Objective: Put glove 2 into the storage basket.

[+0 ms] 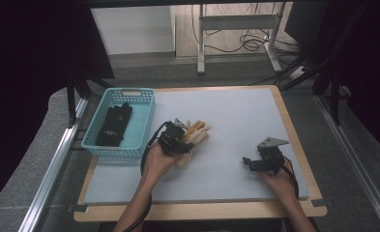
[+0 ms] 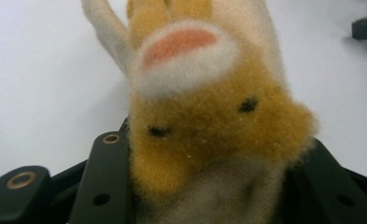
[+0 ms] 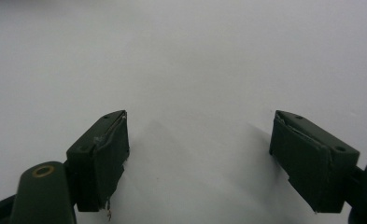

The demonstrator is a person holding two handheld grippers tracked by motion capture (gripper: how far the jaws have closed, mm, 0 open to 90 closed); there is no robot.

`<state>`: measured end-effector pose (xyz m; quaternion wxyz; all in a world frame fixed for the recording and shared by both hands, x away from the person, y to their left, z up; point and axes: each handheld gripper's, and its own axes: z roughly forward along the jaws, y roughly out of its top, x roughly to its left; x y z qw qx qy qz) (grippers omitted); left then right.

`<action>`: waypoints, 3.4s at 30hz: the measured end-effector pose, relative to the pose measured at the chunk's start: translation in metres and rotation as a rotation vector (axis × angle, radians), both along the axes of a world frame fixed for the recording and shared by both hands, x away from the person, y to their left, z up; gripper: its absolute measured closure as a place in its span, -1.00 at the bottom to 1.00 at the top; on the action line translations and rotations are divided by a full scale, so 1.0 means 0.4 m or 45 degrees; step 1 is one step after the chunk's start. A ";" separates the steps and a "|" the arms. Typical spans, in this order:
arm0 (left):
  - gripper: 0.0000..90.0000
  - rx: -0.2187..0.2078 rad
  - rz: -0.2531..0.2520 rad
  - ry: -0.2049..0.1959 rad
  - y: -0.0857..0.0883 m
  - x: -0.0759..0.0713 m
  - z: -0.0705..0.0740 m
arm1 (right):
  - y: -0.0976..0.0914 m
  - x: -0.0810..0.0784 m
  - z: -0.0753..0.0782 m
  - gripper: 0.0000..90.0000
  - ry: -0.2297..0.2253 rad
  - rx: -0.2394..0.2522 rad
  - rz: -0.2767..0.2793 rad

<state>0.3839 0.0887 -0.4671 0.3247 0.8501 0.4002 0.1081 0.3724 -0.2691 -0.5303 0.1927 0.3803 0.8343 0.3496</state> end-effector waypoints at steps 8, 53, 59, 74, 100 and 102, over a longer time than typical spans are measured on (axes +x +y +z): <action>0.20 0.001 0.081 -0.013 0.075 0.028 0.060 | 0.000 0.000 0.000 -0.57 0.001 0.000 -0.001; 0.16 0.079 0.533 0.024 0.467 0.159 0.066 | 0.000 0.000 0.000 -0.57 0.000 -0.001 -0.001; 0.15 0.102 0.525 0.086 0.446 0.196 0.024 | 0.000 0.000 0.000 -0.57 0.000 0.000 -0.001; -0.19 0.184 0.516 0.314 0.406 0.284 -0.093 | 0.000 0.000 0.000 -0.57 0.000 0.000 -0.001; 0.59 0.261 0.610 0.154 0.464 0.223 -0.031 | 0.000 0.000 0.000 -0.57 0.000 0.000 -0.001; 0.60 0.221 0.587 0.178 0.460 0.226 -0.043 | 0.000 0.000 0.000 -0.57 0.000 0.000 -0.001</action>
